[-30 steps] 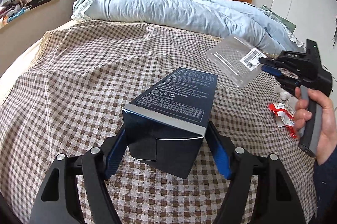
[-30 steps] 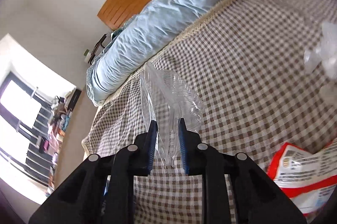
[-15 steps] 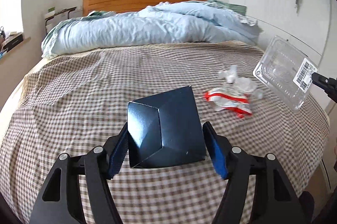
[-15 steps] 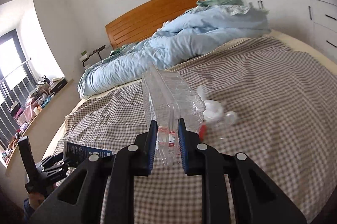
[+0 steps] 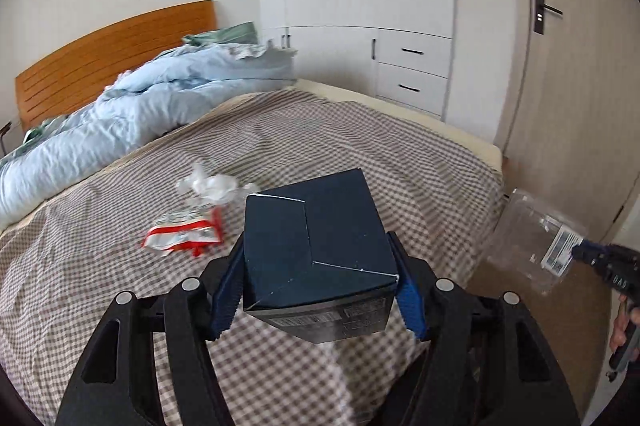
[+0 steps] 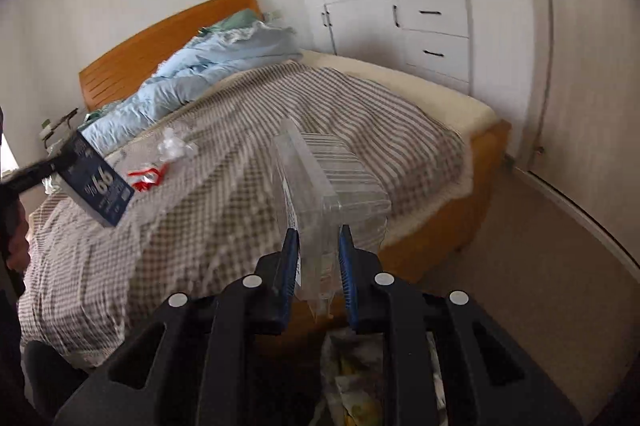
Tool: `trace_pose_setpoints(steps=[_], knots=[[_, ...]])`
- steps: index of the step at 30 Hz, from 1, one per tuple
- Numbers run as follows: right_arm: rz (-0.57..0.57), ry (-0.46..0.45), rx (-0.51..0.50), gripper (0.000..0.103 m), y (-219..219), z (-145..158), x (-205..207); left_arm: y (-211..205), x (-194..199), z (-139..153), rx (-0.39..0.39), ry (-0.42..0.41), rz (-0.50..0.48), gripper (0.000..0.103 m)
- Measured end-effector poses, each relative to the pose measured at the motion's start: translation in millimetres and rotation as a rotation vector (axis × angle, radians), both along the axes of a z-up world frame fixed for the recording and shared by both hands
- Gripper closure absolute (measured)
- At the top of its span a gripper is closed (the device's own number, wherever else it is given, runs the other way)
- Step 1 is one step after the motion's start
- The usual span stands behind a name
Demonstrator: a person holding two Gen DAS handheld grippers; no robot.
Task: Collect trash
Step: 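Carry box and tray to the wastebasket and open both tools over it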
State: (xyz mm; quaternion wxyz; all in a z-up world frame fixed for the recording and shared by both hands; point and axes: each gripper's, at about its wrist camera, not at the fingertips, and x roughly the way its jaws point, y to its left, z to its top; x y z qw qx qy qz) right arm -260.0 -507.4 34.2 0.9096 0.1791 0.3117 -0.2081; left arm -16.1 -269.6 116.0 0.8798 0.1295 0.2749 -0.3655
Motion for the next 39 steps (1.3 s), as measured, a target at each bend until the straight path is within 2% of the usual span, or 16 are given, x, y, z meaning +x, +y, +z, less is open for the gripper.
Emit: trace_pose_setpoints(steps=[4,6,11,14,16,21,22,23,24,25,27,30,33,37,39], knots=[[-0.051,0.115,0.040,0.082,-1.3,-63.4,-25.2,-56.2,-33.1,-9.0,-0.005,0.021,-0.108,0.041],[-0.051,0.169,0.070,0.082,4.8,-102.3,-27.5,-77.6,-45.7,-19.4,-0.009,0.064,-0.152,0.041],[-0.020,0.275,0.113,0.082,21.4,-190.2,-21.8,-121.1,-71.9,-61.5,0.035,0.143,-0.247,0.041],[0.014,0.357,0.121,0.083,30.6,-238.4,-8.0,-135.0,-78.9,-82.5,0.054,0.194,-0.274,0.041],[0.035,0.420,0.106,0.093,37.5,-264.4,-2.5,-141.8,-79.8,-95.3,0.061,0.224,-0.272,0.041],[0.027,0.536,0.238,0.092,37.4,-316.3,-8.6,-161.8,-81.1,-129.3,0.100,0.304,-0.271,0.041],[0.025,0.533,0.271,0.090,35.9,-317.7,-12.7,-165.6,-82.3,-137.1,0.111,0.325,-0.276,0.041],[0.024,0.529,0.300,0.079,33.3,-317.1,-17.9,-169.2,-82.9,-143.0,0.122,0.340,-0.283,0.041],[0.024,0.525,0.320,0.057,31.1,-314.4,-24.3,-172.7,-84.8,-149.8,0.134,0.353,-0.290,0.041],[0.019,0.516,0.329,0.051,28.3,-309.4,-31.3,-177.6,-86.3,-155.6,0.148,0.366,-0.297,0.041],[0.022,0.481,0.345,0.050,22.3,-294.4,-41.7,-188.3,-91.2,-166.4,0.168,0.396,-0.308,0.041],[-0.032,0.448,0.307,0.050,16.2,-268.4,-52.8,-204.3,-94.3,-183.7,0.186,0.449,-0.317,0.040],[-0.068,0.412,0.263,0.050,9.2,-244.7,-60.0,-223.2,-100.0,-204.2,0.231,0.450,-0.313,0.040],[-0.086,0.375,0.255,0.050,5.3,-231.1,-61.2,-242.7,-103.8,-237.6,0.300,0.458,-0.304,0.040],[-0.089,0.367,0.265,0.050,4.8,-230.9,-61.5,-244.7,-105.1,-239.9,0.302,0.456,-0.316,0.040]])
